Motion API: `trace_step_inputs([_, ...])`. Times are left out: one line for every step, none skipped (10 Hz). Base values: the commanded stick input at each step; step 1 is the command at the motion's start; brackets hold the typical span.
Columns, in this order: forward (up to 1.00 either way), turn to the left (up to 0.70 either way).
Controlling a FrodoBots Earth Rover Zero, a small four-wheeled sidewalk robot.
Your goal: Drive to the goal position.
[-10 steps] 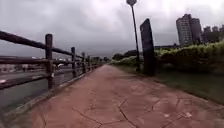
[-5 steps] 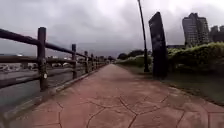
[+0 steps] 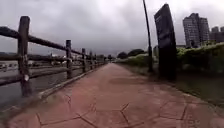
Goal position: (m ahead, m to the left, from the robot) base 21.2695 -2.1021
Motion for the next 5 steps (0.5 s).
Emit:
trace_step_inputs([1.00, 0.00])
trace_step_inputs([1.00, 0.00])
trace_step_inputs([1.00, 0.00])
trace_step_inputs([1.00, 0.00])
trace_step_inputs([1.00, 0.00])
